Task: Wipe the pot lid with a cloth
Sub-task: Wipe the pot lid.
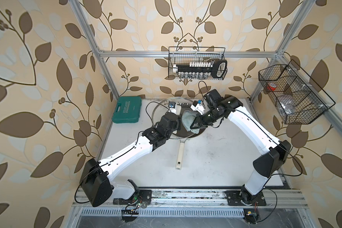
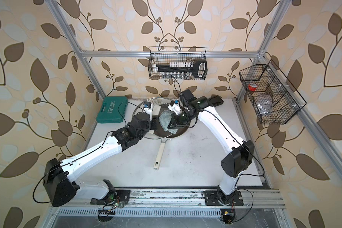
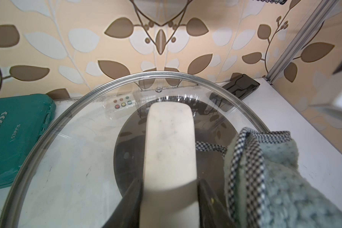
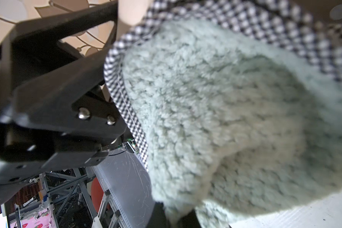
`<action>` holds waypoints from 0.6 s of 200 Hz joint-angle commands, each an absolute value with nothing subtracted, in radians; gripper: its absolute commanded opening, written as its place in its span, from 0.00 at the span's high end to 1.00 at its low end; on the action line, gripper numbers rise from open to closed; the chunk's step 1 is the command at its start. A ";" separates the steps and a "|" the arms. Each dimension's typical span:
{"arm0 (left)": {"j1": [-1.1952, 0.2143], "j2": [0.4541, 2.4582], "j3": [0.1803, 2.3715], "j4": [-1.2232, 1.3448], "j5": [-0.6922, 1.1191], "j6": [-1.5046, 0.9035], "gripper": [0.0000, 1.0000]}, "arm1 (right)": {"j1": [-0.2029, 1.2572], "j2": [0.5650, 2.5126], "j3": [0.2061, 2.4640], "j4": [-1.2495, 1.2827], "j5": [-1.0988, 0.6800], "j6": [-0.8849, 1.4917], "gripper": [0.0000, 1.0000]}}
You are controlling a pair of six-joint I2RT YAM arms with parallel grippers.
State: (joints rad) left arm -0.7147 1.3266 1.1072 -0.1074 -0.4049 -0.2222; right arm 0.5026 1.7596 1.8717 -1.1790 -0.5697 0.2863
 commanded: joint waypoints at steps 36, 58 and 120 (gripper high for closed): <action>-0.727 1.246 1.206 0.153 -0.450 -0.244 1.00 | 0.429 1.903 2.070 -1.228 -0.522 0.249 1.00; -0.732 1.246 1.206 0.149 -0.441 -0.245 1.00 | 0.408 1.988 2.207 -1.280 -0.514 0.233 1.00; -0.738 1.258 1.200 0.184 -0.456 -0.223 1.00 | 0.420 2.114 2.378 -1.401 -0.474 0.189 1.00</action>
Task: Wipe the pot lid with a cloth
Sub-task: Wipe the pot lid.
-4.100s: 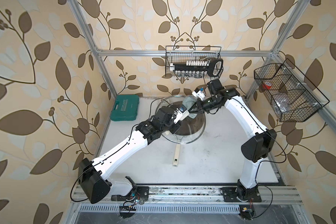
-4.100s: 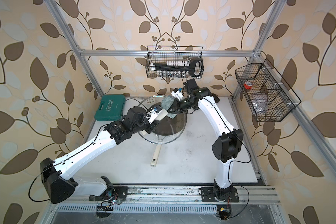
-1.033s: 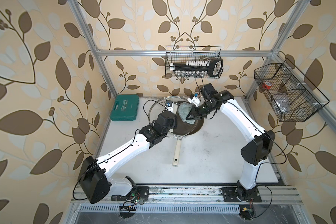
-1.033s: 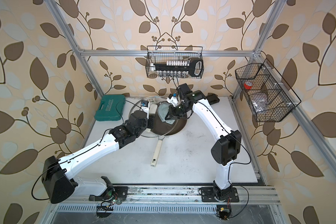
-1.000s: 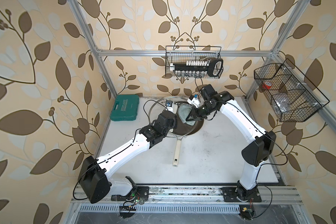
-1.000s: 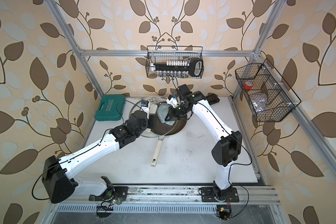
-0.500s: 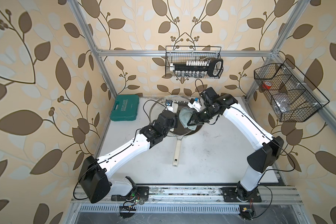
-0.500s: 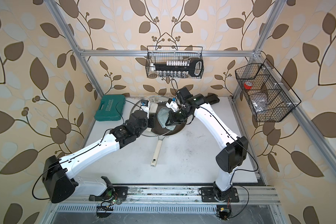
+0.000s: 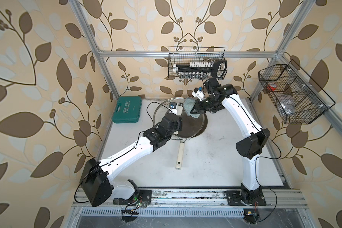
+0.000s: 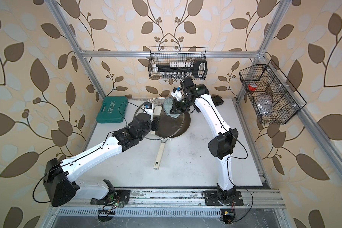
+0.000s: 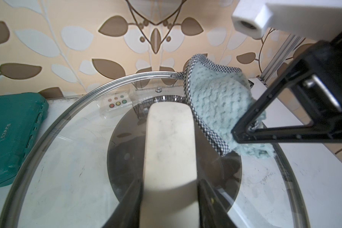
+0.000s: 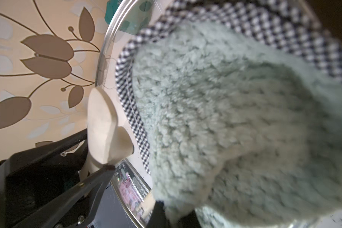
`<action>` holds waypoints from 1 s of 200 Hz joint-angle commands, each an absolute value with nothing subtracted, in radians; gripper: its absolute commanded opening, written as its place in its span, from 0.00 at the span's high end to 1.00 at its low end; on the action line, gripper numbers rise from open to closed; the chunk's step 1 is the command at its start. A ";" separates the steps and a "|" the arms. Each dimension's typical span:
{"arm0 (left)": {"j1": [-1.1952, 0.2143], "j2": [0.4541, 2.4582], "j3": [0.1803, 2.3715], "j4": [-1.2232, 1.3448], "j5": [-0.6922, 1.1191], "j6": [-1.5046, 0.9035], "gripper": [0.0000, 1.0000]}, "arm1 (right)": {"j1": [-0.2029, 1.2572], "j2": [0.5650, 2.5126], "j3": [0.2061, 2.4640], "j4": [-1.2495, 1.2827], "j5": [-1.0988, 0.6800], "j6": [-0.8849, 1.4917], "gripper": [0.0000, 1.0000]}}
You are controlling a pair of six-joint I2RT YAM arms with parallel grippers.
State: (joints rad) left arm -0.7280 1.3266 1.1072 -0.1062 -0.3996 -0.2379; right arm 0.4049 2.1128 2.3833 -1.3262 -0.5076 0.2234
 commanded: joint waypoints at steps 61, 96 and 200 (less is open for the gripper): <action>-0.738 1.273 1.200 0.227 -0.496 -0.212 1.00 | 0.510 1.946 2.097 -1.364 -0.427 0.176 1.00; -0.738 1.287 1.209 0.235 -0.500 -0.215 1.00 | 0.577 1.837 1.927 -1.290 -0.426 0.223 1.00; -0.739 1.269 1.200 0.215 -0.481 -0.240 1.00 | 0.514 1.889 2.054 -1.302 -0.434 0.220 1.00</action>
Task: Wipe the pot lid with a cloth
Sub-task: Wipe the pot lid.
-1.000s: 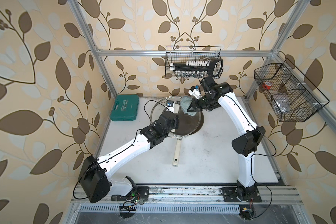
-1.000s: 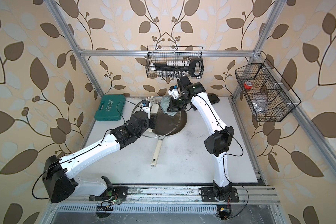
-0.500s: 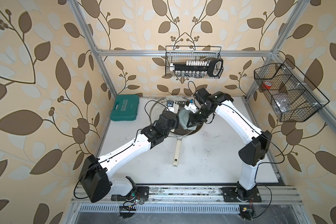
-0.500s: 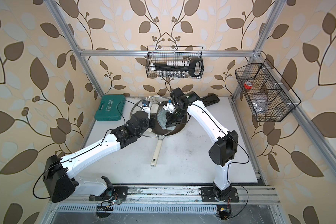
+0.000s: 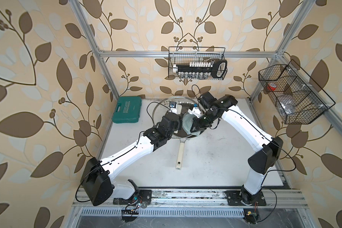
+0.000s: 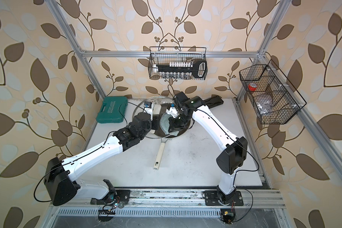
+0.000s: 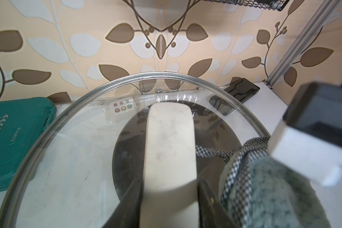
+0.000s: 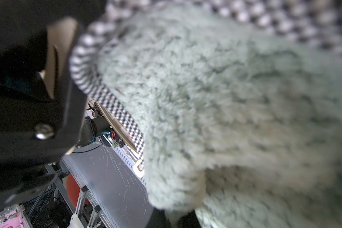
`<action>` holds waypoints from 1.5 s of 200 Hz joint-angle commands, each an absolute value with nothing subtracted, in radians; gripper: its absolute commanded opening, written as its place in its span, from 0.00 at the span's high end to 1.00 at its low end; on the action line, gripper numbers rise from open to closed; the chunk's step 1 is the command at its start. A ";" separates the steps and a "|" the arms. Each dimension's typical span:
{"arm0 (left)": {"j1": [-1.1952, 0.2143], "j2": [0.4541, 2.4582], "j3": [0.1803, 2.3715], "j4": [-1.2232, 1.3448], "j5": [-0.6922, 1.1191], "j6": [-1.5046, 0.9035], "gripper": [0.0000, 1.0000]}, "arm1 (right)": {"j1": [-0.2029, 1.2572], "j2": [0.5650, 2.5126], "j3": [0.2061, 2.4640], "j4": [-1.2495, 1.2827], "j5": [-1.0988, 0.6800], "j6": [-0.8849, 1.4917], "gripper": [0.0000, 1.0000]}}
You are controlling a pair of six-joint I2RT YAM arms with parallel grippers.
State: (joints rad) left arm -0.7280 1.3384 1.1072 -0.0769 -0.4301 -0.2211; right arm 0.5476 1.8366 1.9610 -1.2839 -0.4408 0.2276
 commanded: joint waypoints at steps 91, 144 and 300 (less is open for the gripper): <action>-0.748 1.258 1.187 0.218 -0.454 -0.254 1.00 | 0.417 2.197 2.473 -1.405 -0.433 0.195 1.00; -0.749 1.259 1.169 0.251 -0.462 -0.245 1.00 | 0.420 2.184 2.459 -1.397 -0.429 0.197 1.00; -0.749 1.344 1.217 0.279 -0.498 -0.257 1.00 | 0.572 1.731 1.803 -1.223 -0.407 0.266 1.00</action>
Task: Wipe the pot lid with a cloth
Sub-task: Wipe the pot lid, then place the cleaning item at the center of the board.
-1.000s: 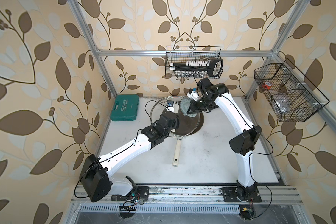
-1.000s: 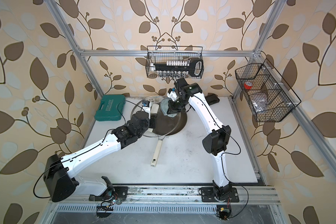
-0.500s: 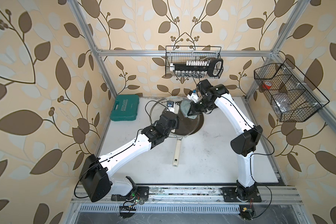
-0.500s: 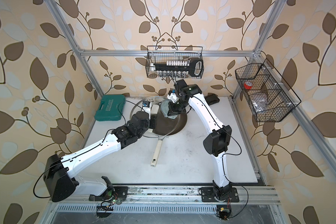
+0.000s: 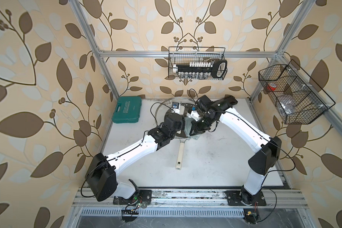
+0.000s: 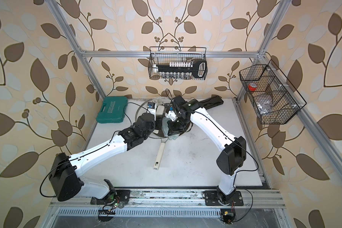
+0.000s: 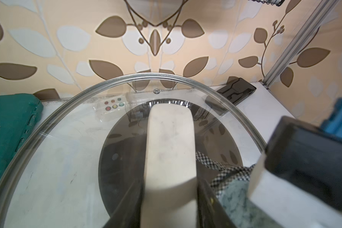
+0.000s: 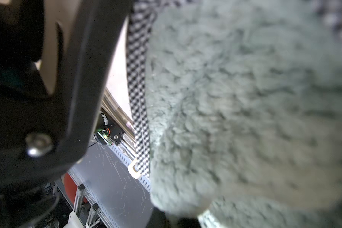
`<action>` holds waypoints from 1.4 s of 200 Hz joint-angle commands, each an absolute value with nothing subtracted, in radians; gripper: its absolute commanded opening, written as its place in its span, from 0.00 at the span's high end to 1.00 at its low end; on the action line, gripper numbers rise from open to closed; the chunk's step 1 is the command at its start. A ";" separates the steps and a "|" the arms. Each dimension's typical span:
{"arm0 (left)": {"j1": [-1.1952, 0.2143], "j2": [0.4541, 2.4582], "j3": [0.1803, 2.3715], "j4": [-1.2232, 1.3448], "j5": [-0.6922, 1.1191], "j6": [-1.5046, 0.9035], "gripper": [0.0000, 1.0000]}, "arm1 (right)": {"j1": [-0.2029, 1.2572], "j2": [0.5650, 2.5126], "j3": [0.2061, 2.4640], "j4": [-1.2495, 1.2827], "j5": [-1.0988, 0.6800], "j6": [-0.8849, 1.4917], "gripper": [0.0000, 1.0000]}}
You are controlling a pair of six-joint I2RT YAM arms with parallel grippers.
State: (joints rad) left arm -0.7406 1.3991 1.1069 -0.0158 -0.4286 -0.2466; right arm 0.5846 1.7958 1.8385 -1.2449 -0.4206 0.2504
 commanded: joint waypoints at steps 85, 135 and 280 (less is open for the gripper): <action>-0.749 1.396 1.232 0.283 -0.502 -0.270 1.00 | 0.336 1.487 1.542 -1.228 -0.439 0.197 1.00; -0.749 1.500 1.294 0.282 -0.490 -0.275 1.00 | 0.195 1.450 1.465 -1.280 -0.323 0.081 1.00; -0.741 1.699 1.333 0.441 -0.469 -0.266 1.00 | 0.181 1.486 1.145 -1.108 -0.054 0.136 1.00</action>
State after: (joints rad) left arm -0.7403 1.7435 1.2182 0.1547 -0.4408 -0.2657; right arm 0.1761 1.4624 1.1690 -1.1530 -0.0875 0.0937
